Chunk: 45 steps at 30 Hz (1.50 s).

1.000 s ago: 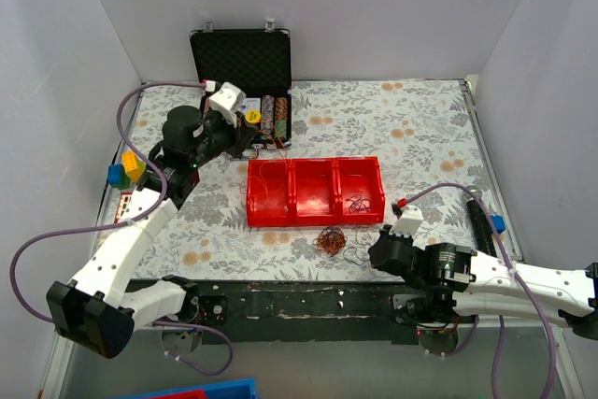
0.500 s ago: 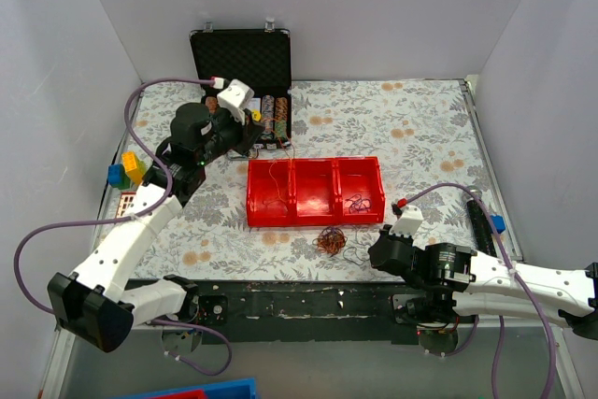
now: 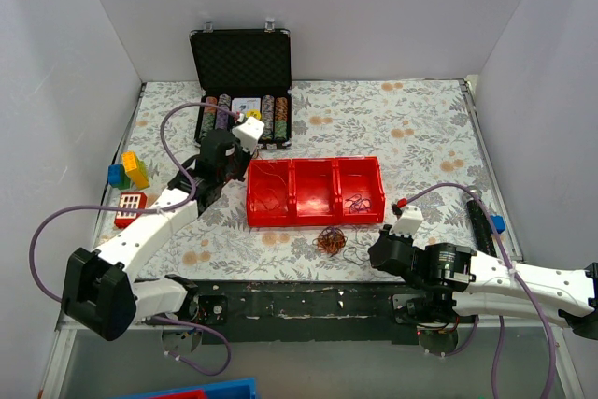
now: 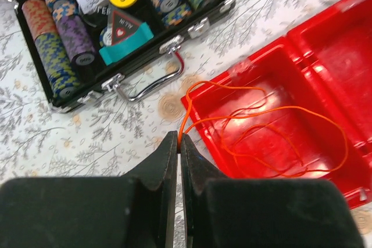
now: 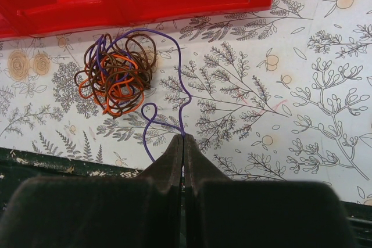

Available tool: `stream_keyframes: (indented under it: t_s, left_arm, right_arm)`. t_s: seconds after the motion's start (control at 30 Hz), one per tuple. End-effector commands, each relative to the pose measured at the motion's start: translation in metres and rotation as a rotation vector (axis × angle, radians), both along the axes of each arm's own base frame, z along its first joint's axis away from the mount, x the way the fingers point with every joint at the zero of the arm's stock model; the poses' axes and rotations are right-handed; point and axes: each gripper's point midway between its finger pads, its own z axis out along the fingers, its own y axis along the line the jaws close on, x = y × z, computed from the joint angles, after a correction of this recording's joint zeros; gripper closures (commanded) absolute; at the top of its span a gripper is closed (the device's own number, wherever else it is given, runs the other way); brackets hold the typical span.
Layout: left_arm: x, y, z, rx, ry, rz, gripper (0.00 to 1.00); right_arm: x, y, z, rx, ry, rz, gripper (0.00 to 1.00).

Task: Untangle the cables

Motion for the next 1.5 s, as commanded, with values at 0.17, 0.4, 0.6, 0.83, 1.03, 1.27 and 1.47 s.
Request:
stream_keyframes:
  t_s: [0.17,0.4,0.6,0.83,1.03,1.27,1.47]
  left_arm:
    - [-0.005,0.001,-0.001,0.194,-0.119,0.022,1.00]
    - [-0.014,-0.018,-0.021,0.241,-0.086,-0.064,1.00]
    - [-0.019,-0.031,-0.051,0.273,-0.011,-0.112,1.00]
    - [-0.029,-0.049,-0.089,0.281,0.092,-0.160,1.00]
    - [-0.025,-0.055,-0.101,0.281,0.149,-0.133,0.88]
    - [-0.029,-0.063,-0.049,0.212,0.133,-0.160,0.39]
    - [-0.039,-0.064,-0.005,0.164,0.118,-0.191,0.25]
  right_arm:
    - [0.006,0.005,0.011,0.014,-0.027,-0.022,0.99]
    - [0.004,0.003,0.013,0.020,-0.022,-0.025,0.99]
    - [0.004,-0.002,0.013,0.023,-0.018,-0.039,0.99]
    - [0.003,0.001,0.011,0.021,-0.010,-0.033,0.99]
    - [0.004,0.004,0.014,0.021,-0.015,-0.031,0.99]
    - [0.004,0.004,0.015,0.028,-0.020,-0.027,0.99]
    - [0.006,0.004,0.014,0.031,-0.026,-0.029,0.99]
